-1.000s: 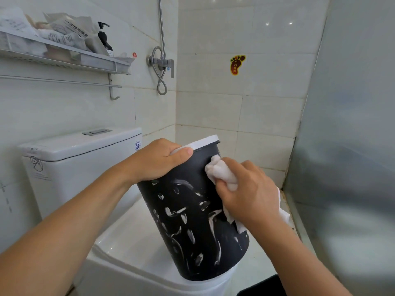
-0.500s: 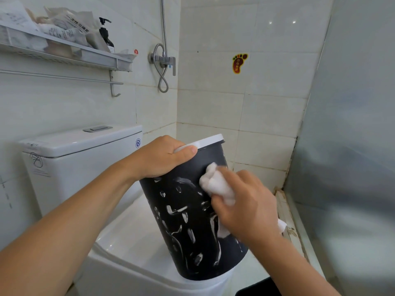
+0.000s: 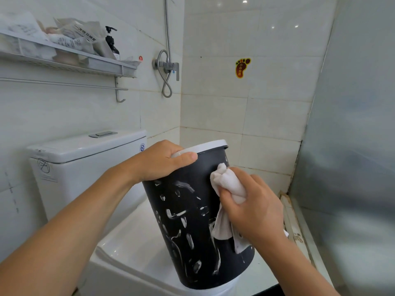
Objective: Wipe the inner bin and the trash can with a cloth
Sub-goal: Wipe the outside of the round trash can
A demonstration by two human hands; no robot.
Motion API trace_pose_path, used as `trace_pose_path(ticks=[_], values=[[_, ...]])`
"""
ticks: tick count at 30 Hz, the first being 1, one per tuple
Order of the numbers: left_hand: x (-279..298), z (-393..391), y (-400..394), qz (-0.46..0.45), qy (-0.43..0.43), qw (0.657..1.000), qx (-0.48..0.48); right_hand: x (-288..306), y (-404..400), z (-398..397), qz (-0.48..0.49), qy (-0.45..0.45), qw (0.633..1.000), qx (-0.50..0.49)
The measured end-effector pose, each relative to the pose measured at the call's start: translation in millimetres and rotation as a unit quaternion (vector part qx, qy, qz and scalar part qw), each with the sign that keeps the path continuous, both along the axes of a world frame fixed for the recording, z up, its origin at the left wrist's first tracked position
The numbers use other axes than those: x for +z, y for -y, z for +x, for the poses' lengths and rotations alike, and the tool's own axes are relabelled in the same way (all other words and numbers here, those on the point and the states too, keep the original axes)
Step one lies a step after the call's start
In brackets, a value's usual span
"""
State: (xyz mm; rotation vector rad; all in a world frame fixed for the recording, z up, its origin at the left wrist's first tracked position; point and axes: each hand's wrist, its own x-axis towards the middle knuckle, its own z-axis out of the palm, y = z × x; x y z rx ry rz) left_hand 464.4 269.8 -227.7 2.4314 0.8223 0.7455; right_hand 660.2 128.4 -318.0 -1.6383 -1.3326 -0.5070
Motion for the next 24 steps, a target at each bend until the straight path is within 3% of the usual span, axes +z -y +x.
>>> trace_pose_path(ticks=[5,11,14,19,21,24], values=[[15.0,5.7,10.9,0.085,-0.073,0.993,0.048,0.9,-2.6,-1.9,-0.008,0.006,1.000,0.005],[11.8,34.0,19.2,0.256,-0.105,0.946,0.172,-1.7,-3.2,-18.8,-0.012,0.063,0.998,0.016],[10.9,30.3,9.8,0.237,-0.082,0.954,0.164,-0.6,-4.2,-13.5,-0.026,0.062,0.998,0.007],[7.0,12.5,-10.9,0.169,-0.038,0.976,0.133,-4.8,-5.0,3.9,-0.073,-0.019,0.996,-0.039],[6.2,10.0,-16.1,0.157,-0.032,0.977,0.137,-11.0,-2.9,-3.6,-0.058,0.016,0.998,-0.017],[6.7,5.0,-21.7,0.138,-0.012,0.981,0.134,-16.5,4.3,-20.0,-0.038,0.150,0.987,0.045]])
